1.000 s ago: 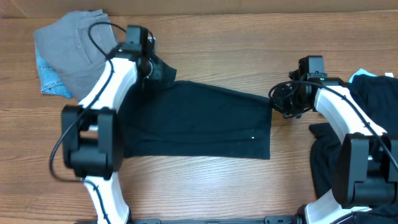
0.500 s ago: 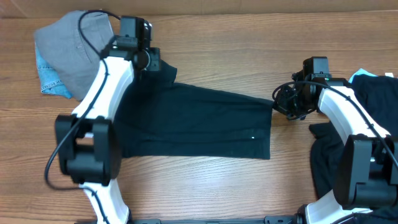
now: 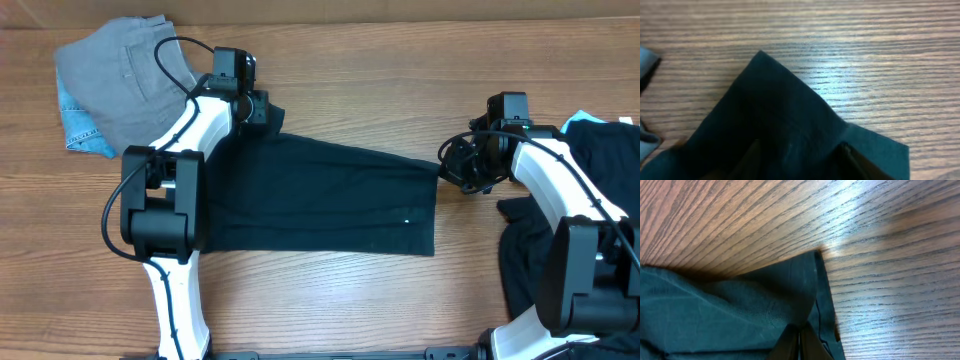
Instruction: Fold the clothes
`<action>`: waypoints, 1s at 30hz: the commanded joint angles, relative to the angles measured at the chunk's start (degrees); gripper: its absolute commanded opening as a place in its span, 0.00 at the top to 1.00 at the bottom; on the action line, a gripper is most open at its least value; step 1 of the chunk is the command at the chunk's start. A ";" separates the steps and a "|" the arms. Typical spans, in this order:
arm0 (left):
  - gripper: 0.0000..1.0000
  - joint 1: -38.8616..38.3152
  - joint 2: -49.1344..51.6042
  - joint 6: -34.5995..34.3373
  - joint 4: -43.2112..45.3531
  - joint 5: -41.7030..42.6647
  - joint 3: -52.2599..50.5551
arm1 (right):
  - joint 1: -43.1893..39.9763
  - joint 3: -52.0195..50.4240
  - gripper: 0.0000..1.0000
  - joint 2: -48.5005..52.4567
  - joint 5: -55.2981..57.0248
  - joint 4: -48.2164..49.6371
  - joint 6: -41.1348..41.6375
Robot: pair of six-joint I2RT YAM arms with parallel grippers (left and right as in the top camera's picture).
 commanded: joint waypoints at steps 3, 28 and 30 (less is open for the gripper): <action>0.94 -0.31 4.33 0.24 -1.53 1.77 0.55 | -0.20 1.38 0.96 -1.88 0.61 -0.26 -0.63; 0.96 -0.11 -19.58 -1.51 -35.56 -4.76 4.20 | -0.22 1.49 0.96 -1.88 2.78 -1.11 -4.07; 0.96 -0.11 -19.63 -2.54 -39.41 -4.85 4.20 | -0.22 1.49 0.96 -1.88 2.78 -2.67 -4.07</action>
